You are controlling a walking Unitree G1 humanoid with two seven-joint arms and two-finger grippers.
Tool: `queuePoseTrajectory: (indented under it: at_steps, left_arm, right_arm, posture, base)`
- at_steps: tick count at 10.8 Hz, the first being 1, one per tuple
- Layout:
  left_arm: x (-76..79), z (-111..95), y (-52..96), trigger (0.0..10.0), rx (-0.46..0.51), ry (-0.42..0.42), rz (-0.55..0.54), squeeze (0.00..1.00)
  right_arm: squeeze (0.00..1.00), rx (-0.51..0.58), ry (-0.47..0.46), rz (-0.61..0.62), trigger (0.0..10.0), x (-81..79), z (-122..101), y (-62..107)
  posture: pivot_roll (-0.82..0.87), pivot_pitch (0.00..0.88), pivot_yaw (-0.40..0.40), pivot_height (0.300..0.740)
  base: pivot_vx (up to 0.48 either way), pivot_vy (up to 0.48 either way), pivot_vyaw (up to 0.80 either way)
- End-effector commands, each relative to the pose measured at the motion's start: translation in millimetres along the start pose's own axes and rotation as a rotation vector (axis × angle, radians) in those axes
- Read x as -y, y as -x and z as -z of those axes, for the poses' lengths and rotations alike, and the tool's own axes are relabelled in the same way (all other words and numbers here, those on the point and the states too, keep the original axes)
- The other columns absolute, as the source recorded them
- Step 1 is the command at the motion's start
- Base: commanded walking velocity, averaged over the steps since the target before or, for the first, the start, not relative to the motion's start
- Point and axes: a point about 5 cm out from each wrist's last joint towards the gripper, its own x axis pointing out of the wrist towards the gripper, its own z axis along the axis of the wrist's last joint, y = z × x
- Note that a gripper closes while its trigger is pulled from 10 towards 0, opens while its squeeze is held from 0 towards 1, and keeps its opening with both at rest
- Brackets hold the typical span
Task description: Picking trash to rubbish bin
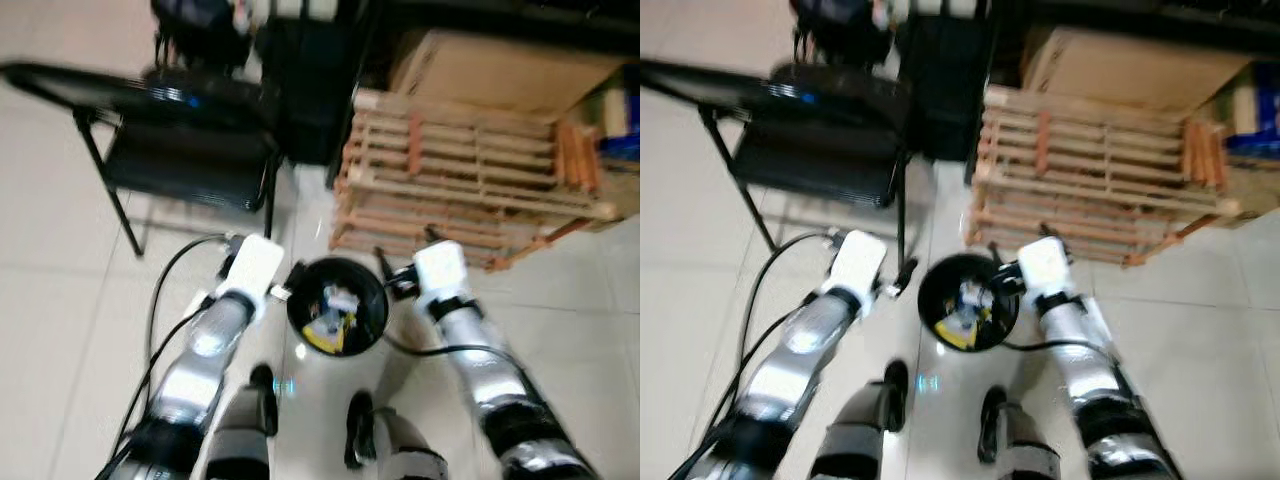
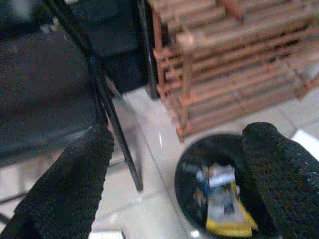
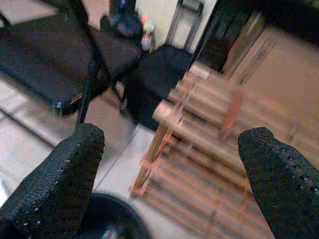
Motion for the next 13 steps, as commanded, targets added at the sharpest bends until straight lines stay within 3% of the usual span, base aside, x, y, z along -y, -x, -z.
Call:
queuePoseTrajectory:
  at_steps: [1,4,5,6,8,9,10,13]
  left_arm:
    - [5.8,1,-3.5,10.0,0.009,-0.002,0.010,0.00]
    - [18.7,-27,-24.9,10.0,0.114,0.022,0.060,0.00]
    - [23.8,-32,-29.6,10.0,0.132,0.026,0.079,0.00]
    - [26.3,-34,-32.0,10.0,0.143,0.026,0.090,0.00]
    - [34.4,-42,-34.1,10.0,0.188,0.012,0.146,0.00]
    - [34.2,-43,-34.8,10.0,0.192,0.046,0.138,0.00]
    - [34.8,-42,-35.8,10.0,0.189,0.072,0.130,0.00]
    - [43.1,-44,-39.3,10.0,0.193,0.103,0.122,0.00]
  right_arm:
    - [1.00,-0.003,-0.003,0.011,10.0,8.9,-3,7.2]
    - [1.00,0.075,0.077,-0.033,10.0,20.1,-37,22.4]
    - [0.84,0.087,0.084,-0.009,10.0,18.6,-46,30.4]
    - [0.73,0.090,0.080,0.024,10.0,19.5,-51,36.8]
    - [0.64,0.085,0.056,0.130,10.0,31.5,-62,53.8]
    - [0.35,0.090,0.034,0.216,10.0,38.2,-69,60.3]
    - [0.00,0.088,0.001,0.275,10.0,40.7,-73,65.2]
    - [0.00,0.079,-0.030,0.415,10.0,55.0,-85,78.3]
  posture:
    - [0.27,0.169,-0.079,0.740]
    - [0.21,0.102,-0.052,0.740]
    - [0.19,0.073,-0.041,0.740]
    - [0.17,0.059,-0.031,0.740]
    - [0.16,0.046,-0.030,0.740]
    - [0.14,0.040,-0.036,0.740]
    - [0.13,0.041,-0.042,0.740]
    - [0.11,0.048,-0.050,0.740]
  base:
    - [0.000,0.000,0.00]
    - [0.000,0.000,0.00]
    - [0.000,0.000,0.00]
    - [0.000,0.000,0.00]
    - [0.000,0.000,0.00]
    - [0.000,0.000,0.00]
    - [0.000,0.000,0.00]
    - [0.000,0.000,-0.73]
